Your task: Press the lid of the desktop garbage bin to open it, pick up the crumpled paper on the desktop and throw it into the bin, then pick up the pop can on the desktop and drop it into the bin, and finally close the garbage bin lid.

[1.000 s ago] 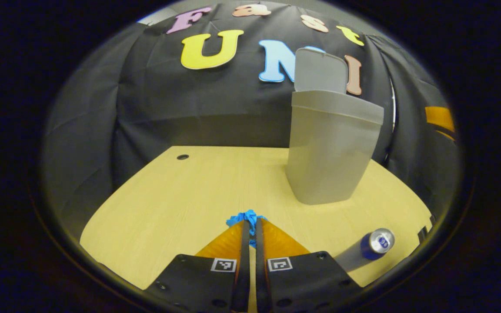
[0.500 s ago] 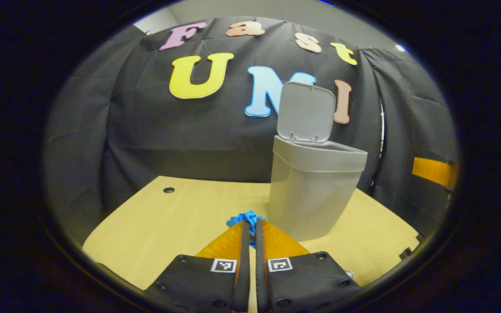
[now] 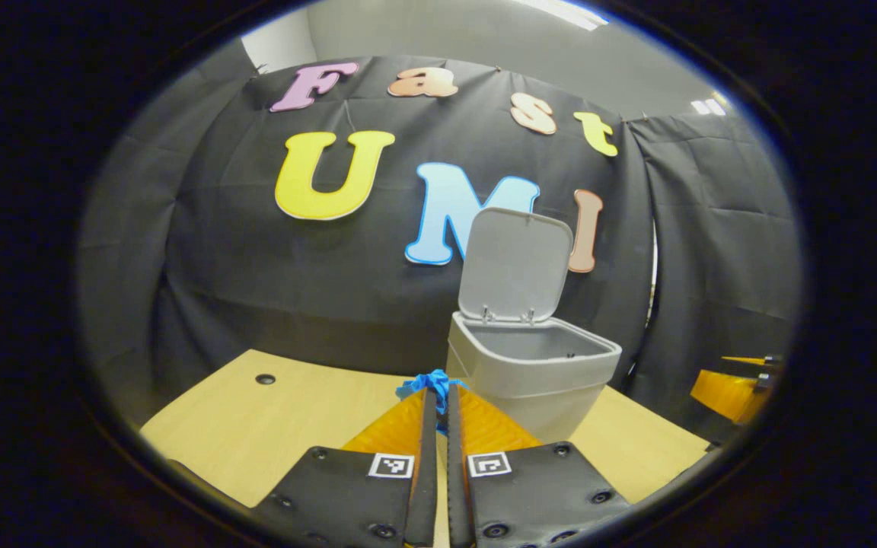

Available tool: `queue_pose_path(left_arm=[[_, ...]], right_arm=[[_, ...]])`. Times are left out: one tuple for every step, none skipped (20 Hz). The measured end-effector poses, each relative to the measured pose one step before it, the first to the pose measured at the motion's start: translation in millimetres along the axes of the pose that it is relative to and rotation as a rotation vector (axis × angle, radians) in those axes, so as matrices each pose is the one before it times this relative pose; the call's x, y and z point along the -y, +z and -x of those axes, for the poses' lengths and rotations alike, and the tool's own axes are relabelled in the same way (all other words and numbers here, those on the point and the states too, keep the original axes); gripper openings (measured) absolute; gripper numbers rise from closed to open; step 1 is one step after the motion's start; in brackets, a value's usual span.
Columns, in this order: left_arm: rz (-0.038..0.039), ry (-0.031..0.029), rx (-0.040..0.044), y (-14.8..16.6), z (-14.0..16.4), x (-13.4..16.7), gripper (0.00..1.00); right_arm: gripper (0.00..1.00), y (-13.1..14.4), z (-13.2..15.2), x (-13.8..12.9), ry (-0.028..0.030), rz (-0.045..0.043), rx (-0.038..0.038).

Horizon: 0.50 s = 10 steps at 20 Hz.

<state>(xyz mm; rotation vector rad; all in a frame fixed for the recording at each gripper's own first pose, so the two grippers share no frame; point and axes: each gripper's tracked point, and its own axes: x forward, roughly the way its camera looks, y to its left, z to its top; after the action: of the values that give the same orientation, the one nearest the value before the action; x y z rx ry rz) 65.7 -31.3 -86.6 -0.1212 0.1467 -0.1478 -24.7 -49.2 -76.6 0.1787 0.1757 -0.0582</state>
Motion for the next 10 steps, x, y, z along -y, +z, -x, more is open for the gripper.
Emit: queue_pose_path(left_arm=[[-0.00205,-0.00995,0.01166,4.8,-4.65,4.39,0.14],[-0.00081,-0.01374,0.01245,5.34,-4.7,4.22,0.14],[-0.00151,-0.01284,0.01509,6.01,-6.07,4.03,0.14],[-0.00583,-0.01467,0.01683,6.57,-6.74,5.03,0.12],[-0.01312,-0.00923,0.01298,6.4,-6.41,3.64,0.12],[-0.01505,-0.01768,0.012,3.25,-6.86,4.48,0.13],[-0.01506,-0.01391,0.0111,3.86,-5.92,4.84,0.12],[-0.0108,-0.02111,0.01239,4.91,-5.78,7.14,0.13],[-0.01057,-0.01433,0.01184,2.8,-7.17,5.9,0.13],[-0.00876,-0.01568,0.00766,1.62,-5.68,5.41,0.12]], right_arm=[[0.94,1.09,-0.99,2.32,-0.01031,-0.00102,0.00063],[0.94,0.71,-0.2,2.17,-0.01099,-0.00134,0.0014],[0.94,1.48,0.45,3.21,-0.01341,-0.00111,0.00226],[0.94,-0.24,-0.09,3.41,-0.01356,-0.00079,0.00059],[0.94,0.74,-0.41,2.87,-0.01433,0.00028,-0.00143],[0.94,-0.94,0.7,2.84,-0.01396,0.00186,-0.00317],[0.94,0.39,0.46,3.61,-0.0148,0.00208,-0.00196],[0.94,1.0,1.76,3.65,-0.01356,0.00203,-0.00018],[0.94,0.82,1.22,3.64,-0.01428,0.00255,0.0005],[0.94,-0.14,0.7,3.52,-0.01447,0.00172,-0.00248]])
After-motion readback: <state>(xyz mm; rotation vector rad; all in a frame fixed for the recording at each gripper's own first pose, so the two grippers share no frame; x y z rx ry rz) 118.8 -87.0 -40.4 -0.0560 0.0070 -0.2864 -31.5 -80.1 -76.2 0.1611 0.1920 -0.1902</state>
